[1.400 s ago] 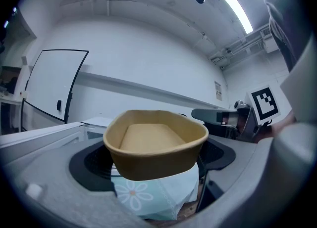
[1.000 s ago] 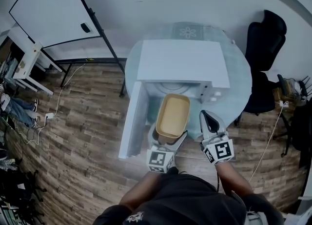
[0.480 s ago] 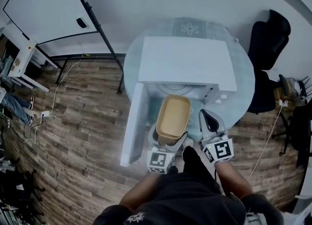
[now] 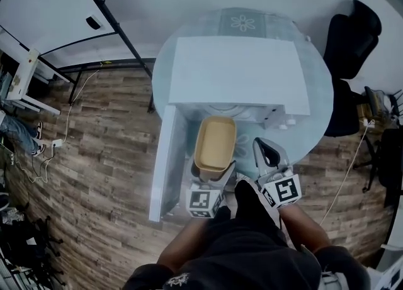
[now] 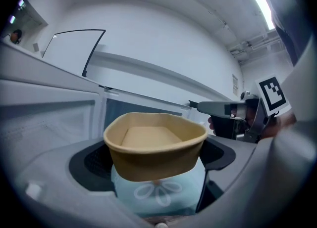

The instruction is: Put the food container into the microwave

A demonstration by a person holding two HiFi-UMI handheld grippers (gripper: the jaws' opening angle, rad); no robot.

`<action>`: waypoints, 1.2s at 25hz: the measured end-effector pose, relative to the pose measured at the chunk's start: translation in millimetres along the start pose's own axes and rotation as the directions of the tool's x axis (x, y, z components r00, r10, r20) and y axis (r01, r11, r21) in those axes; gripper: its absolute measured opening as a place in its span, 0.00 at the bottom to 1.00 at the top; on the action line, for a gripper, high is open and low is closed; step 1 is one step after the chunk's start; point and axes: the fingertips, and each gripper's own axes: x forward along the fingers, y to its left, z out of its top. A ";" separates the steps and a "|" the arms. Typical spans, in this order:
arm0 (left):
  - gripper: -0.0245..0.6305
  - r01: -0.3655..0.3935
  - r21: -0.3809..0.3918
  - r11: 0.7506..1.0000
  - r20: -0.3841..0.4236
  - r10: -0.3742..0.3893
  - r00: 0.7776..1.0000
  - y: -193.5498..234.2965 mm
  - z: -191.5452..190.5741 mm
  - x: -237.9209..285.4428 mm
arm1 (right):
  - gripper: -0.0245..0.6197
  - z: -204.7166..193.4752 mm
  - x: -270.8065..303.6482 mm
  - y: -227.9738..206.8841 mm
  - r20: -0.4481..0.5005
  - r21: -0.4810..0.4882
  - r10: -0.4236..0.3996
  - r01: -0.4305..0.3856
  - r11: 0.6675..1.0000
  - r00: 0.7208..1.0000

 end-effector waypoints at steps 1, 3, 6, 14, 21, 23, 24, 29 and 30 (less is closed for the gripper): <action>0.84 -0.005 0.007 1.000 -0.001 0.005 1.000 2.6 -1.9 3.6 | 0.04 -4.5 1.0 -1.4 -0.007 0.002 0.004 -0.004 1.000 1.000; 0.84 -0.019 0.019 1.000 -0.007 0.019 1.000 8.5 -6.9 11.0 | 0.04 -14.2 3.3 -4.9 -0.022 0.009 0.009 -0.009 1.000 1.000; 0.84 -0.044 0.047 0.998 -0.021 0.045 0.999 17.6 -14.7 21.9 | 0.04 -30.8 8.6 -9.2 -0.049 0.022 0.017 -0.016 1.000 0.999; 0.84 -0.074 0.059 0.995 -0.035 0.076 0.996 27.0 -31.3 54.5 | 0.04 -73.6 26.6 -22.3 -0.109 0.044 0.053 -0.048 0.998 0.993; 0.84 -0.092 0.097 0.991 -0.032 0.096 0.995 31.4 -33.4 81.4 | 0.04 -99.6 43.6 -30.5 -0.155 0.042 0.091 -0.086 0.995 0.984; 0.84 -0.095 0.104 0.990 -0.031 0.098 0.995 33.6 -32.8 90.8 | 0.04 -106.5 49.5 -33.3 -0.167 0.045 0.102 -0.096 0.994 0.981; 0.84 -0.095 0.108 0.990 -0.031 0.099 0.995 34.5 -32.9 95.3 | 0.04 -109.8 52.2 -34.8 -0.173 0.045 0.107 -0.100 0.994 0.979; 0.84 -0.104 0.125 0.987 -0.032 0.109 0.994 38.7 -36.1 114.8 | 0.04 -120.1 64.3 -41.3 -0.179 0.024 0.137 -0.135 0.991 0.974; 0.84 -0.107 0.125 0.986 -0.033 0.112 0.993 39.9 -36.6 118.3 | 0.04 -120.4 66.7 -42.2 -0.178 0.025 0.141 -0.139 0.990 0.974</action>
